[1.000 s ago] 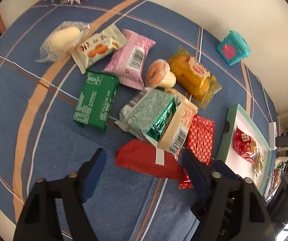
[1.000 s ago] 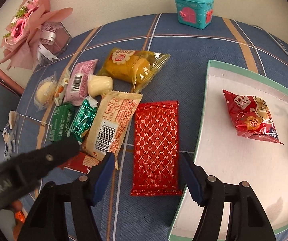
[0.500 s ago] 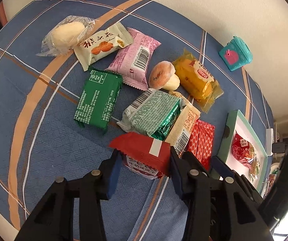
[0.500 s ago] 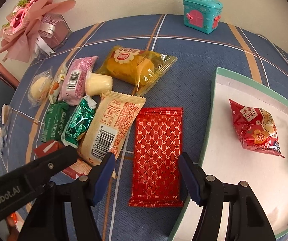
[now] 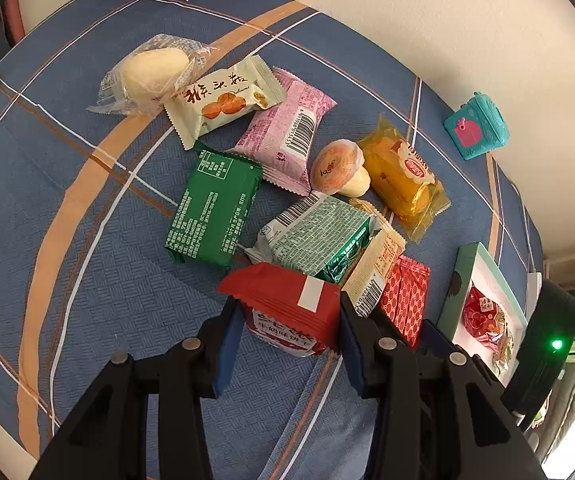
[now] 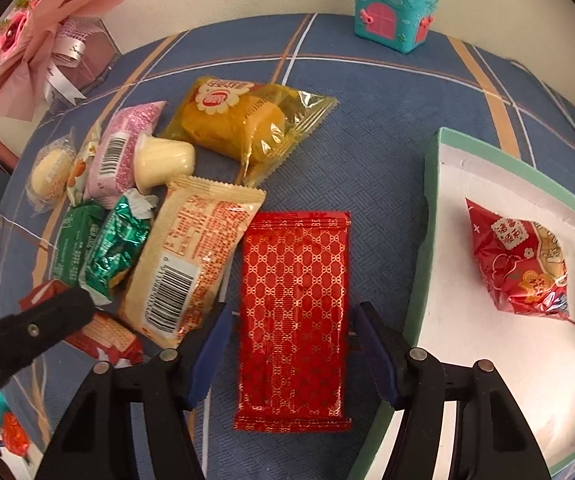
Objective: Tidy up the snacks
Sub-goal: 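Grasp the red-white milk biscuit box with left tool while right tool grasps red wafer bar, then carry both snacks into the white tray and open both tools to release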
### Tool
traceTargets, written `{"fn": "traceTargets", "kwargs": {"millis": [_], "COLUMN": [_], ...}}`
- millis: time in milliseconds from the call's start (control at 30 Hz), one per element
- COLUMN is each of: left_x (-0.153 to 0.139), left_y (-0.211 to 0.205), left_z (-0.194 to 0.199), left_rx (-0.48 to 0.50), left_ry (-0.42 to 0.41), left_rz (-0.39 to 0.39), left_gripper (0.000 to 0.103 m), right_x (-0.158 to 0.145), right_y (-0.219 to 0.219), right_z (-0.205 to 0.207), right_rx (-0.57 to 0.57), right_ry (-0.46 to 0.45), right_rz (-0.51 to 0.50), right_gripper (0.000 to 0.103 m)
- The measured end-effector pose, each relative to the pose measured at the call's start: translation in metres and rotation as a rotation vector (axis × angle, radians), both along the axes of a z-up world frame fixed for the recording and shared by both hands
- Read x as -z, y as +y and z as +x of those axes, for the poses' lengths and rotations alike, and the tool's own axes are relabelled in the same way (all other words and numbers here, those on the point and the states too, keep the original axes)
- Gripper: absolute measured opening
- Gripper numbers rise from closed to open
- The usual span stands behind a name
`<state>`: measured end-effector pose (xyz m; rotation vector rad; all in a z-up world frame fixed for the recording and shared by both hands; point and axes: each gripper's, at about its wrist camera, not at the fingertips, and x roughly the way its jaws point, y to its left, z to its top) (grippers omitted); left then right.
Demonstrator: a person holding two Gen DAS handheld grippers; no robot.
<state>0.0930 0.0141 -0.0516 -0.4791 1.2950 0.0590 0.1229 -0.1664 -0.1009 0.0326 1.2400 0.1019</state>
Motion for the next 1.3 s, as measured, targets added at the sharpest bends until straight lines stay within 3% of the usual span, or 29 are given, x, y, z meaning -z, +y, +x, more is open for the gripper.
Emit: {"fn": "traceTargets", "kwargs": {"millis": [267, 567, 833, 967, 1300], "left_x": [0.001, -0.016, -0.033, -0.044, -0.064], "left_y": [-0.004, -0.007, -0.011, -0.017, -0.051], "left_z": [0.002, -0.001, -0.003, -0.005, -0.014], "left_rx": [-0.007, -0.011, -0.010, 0.003, 0.078], "left_ry": [0.000, -0.051, -0.102, -0.136, -0.201], "left_rz": [0.004, 0.012, 0.027, 0.045, 0.094], "left_gripper": [0.046, 0.046, 0.046, 0.046, 0.046], "right_x": [-0.001, -0.010, -0.060, -0.081, -0.091], "right_y": [0.008, -0.001, -0.018, -0.028, -0.065], "right_z": [-0.006, -0.029, -0.051, -0.064, -0.084], "right_rx": [-0.006, 0.033, 0.080, 0.108, 0.184], "right_ry": [-0.005, 0.003, -0.100, -0.146, -0.131], "right_rz": [-0.056, 0.019, 0.075, 0.055, 0.089], "right_gripper": [0.048, 0.047, 0.047, 0.047, 0.047]}}
